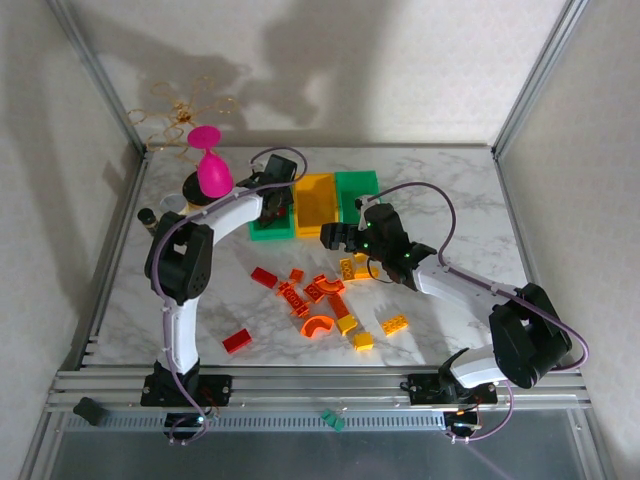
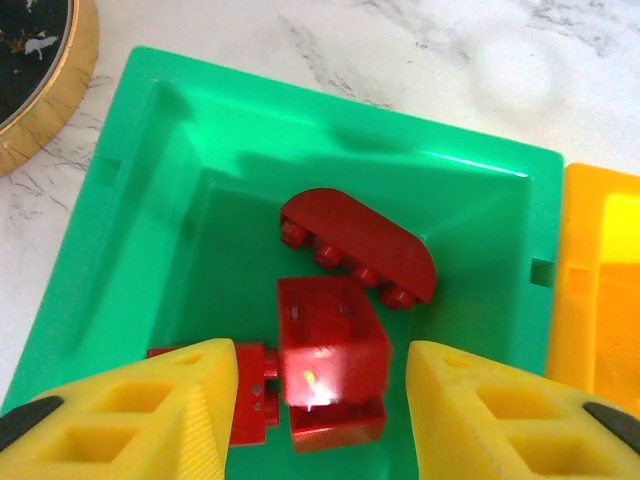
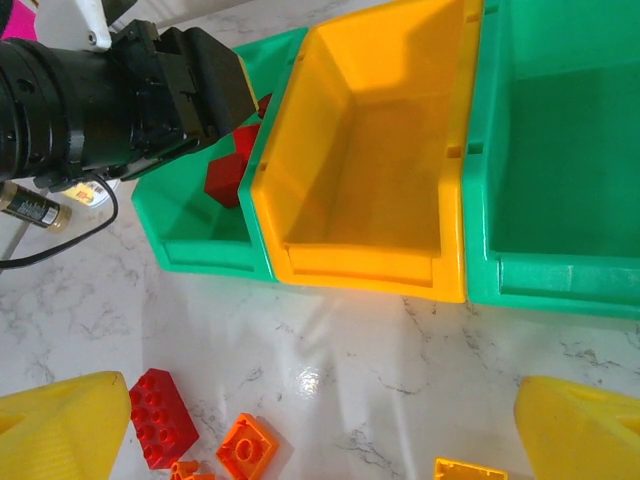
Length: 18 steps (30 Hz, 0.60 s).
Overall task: Sort the legos into containers by color
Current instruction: Place the lego in the container, then pick up the lego from the center of the table.
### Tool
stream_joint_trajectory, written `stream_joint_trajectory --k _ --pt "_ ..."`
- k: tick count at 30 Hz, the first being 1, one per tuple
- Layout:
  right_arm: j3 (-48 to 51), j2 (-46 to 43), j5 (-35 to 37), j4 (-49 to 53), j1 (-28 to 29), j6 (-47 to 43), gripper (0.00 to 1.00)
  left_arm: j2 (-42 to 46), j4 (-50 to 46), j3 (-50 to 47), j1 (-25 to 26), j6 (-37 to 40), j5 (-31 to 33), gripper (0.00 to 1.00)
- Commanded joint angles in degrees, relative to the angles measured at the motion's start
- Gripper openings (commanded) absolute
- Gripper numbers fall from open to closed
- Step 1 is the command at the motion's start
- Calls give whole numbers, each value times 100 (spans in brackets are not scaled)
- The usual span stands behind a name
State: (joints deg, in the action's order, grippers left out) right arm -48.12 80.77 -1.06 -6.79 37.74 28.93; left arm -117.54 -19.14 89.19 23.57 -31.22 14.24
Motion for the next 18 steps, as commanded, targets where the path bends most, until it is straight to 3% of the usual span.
stream_joint_trajectory --k 1,10,18 --pt "-113 -187 111 21 -29 -173 99 590 -95 -159 25 108 -123 48" --pt "69 -124 -59 197 18 -361 99 2064 164 -1580 118 -200 -492 50" --pt "284 -78 -56 148 489 -513 99 3326 138 -2987 363 -666 -538 53"
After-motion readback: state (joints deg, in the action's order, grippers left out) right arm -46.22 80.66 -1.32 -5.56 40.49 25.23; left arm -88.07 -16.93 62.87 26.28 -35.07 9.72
